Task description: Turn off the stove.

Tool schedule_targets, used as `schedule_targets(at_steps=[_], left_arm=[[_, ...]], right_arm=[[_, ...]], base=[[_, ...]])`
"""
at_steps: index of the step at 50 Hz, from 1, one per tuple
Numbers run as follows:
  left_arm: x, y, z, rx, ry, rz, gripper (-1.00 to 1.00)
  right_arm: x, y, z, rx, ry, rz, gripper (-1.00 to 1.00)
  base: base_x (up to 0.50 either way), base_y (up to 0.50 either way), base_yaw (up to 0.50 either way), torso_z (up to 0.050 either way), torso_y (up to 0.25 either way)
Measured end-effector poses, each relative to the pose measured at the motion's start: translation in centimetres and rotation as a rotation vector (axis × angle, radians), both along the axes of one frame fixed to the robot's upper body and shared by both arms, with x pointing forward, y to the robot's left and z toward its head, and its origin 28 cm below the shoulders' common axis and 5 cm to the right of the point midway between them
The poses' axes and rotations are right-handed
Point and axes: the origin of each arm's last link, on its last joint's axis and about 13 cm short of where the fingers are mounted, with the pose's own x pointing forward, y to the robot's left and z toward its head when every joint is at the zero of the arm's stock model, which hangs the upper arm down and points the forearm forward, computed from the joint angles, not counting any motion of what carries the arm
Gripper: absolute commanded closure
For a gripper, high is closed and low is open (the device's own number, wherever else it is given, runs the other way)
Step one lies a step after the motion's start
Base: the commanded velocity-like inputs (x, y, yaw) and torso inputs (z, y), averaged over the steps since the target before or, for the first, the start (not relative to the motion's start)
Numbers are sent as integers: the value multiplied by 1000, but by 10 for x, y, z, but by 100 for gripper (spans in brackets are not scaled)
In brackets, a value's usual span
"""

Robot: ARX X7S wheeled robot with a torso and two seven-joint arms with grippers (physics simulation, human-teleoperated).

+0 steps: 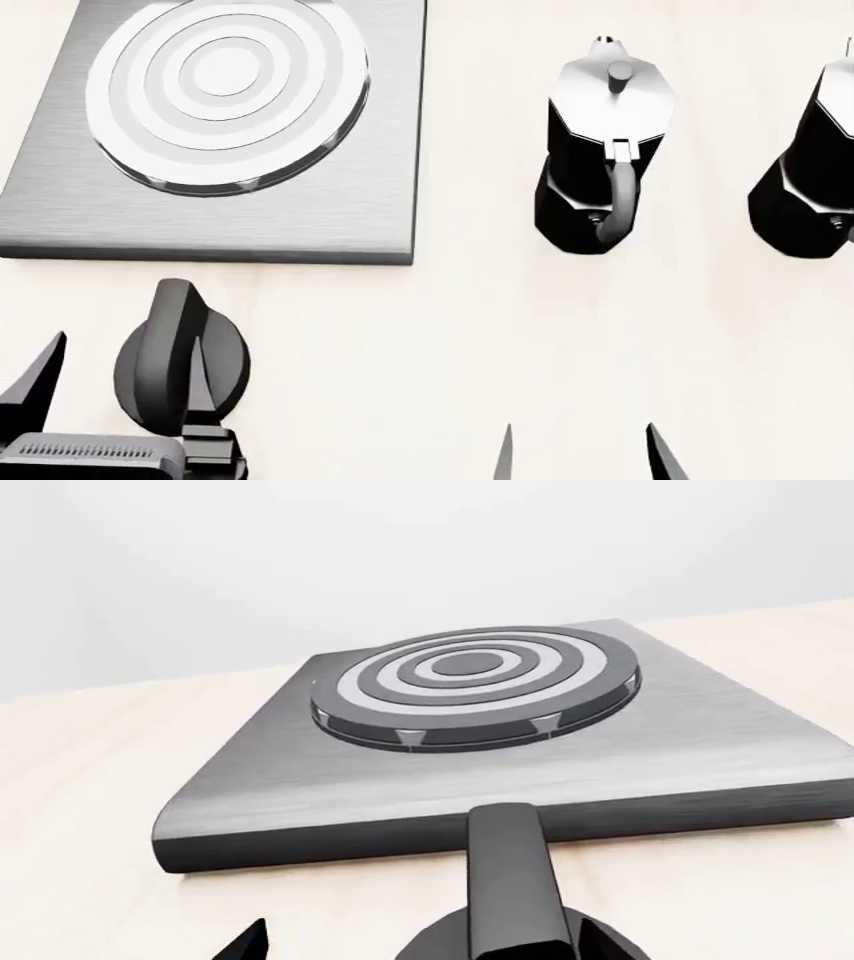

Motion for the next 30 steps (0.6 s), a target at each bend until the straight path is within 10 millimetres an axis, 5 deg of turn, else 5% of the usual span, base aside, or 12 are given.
schedule_targets(at_steps=[30], left_arm=[[-8,5,0,-13,20,-5,-100]], right_arm=[[0,0,1,1,-2,-1,-100]], base=[[0,0,0,-1,-1]])
